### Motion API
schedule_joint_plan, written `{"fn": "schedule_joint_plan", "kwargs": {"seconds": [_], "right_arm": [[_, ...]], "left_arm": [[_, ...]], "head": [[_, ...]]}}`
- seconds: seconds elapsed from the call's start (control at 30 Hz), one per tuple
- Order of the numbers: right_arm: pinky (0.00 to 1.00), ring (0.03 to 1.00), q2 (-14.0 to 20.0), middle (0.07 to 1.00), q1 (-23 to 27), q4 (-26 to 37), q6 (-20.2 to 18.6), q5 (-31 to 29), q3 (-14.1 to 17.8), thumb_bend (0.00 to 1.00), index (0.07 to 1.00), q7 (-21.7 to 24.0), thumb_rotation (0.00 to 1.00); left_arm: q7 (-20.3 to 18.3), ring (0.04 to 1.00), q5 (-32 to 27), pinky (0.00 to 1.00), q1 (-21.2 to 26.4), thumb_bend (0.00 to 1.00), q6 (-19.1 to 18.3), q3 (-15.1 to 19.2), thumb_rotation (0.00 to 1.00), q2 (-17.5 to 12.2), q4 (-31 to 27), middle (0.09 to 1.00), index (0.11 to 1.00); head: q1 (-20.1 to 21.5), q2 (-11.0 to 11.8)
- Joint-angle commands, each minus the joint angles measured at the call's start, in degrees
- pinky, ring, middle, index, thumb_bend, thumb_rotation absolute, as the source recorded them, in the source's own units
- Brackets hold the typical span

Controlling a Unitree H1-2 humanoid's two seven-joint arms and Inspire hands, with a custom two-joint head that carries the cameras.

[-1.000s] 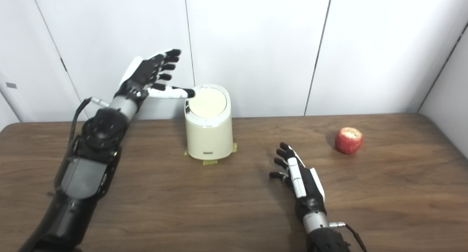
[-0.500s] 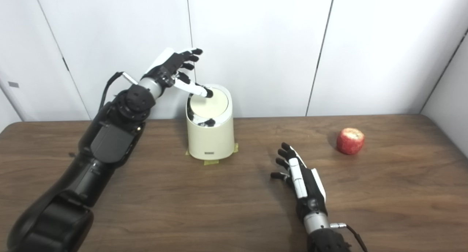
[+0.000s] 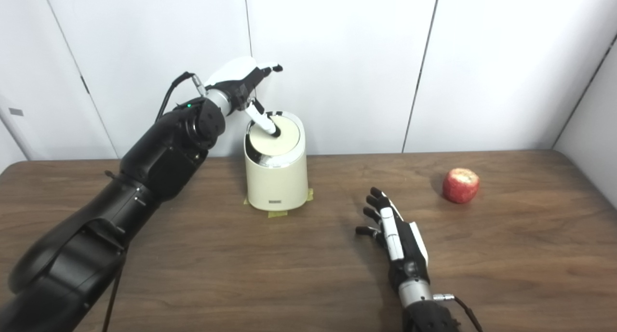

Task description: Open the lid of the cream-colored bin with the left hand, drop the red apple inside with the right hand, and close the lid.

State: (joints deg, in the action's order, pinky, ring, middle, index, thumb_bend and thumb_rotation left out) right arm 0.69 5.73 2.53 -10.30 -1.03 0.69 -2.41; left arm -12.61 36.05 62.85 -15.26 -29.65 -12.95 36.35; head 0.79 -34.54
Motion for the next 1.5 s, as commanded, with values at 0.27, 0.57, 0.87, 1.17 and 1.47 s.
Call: {"fn": "schedule_joint_plan", "kwargs": {"seconds": [0.27, 0.57, 0.87, 1.17, 1.47], "right_arm": [[0.74, 0.869, -0.89, 0.893, 2.07, -0.12, 0.47, -0.38, -0.18, 0.52, 0.904, 0.33, 1.0], [0.73, 0.867, -0.99, 0.891, 2.37, -0.02, 0.51, 1.08, -0.62, 0.51, 0.903, -0.28, 1.0], [0.71, 0.866, -1.44, 0.892, 2.4, 0.82, 0.22, 1.59, -0.6, 0.5, 0.902, -0.57, 1.0], [0.7, 0.859, -1.53, 0.885, 2.82, 0.37, 0.37, 1.99, -0.53, 0.52, 0.899, -0.85, 1.0], [0.68, 0.85, -1.92, 0.88, 2.87, 0.98, 0.3, 2.73, -0.48, 0.48, 0.895, -1.26, 1.0]], "left_arm": [[2.63, 0.933, 6.61, 0.91, 6.3, 0.98, 4.64, -1.47, 0.06, -1.09, 2.56, 0.949, 0.936], [2.73, 0.928, 7.93, 0.84, 5.67, 0.98, 6.48, -1.79, 0.09, -0.26, 3.43, 0.945, 0.922], [0.77, 0.93, 8.71, 0.89, 5.12, 0.97, 6.62, -2.67, 0.12, 0.66, 3.22, 0.954, 0.947], [0.88, 0.943, 12.91, 0.94, 3.97, 0.96, 8.01, -5.99, 0.13, 0.48, 1.96, 0.942, 0.941], [-0.17, 0.946, 19.43, 0.99, -0.09, 0.98, 10.12, -11.76, 0.1, 0.32, -1.12, 0.926, 0.924]], "head": [[0.14, -0.14], [0.69, -0.24], [1.04, -0.95], [1.14, -0.91], [1.29, -1.27]]}}
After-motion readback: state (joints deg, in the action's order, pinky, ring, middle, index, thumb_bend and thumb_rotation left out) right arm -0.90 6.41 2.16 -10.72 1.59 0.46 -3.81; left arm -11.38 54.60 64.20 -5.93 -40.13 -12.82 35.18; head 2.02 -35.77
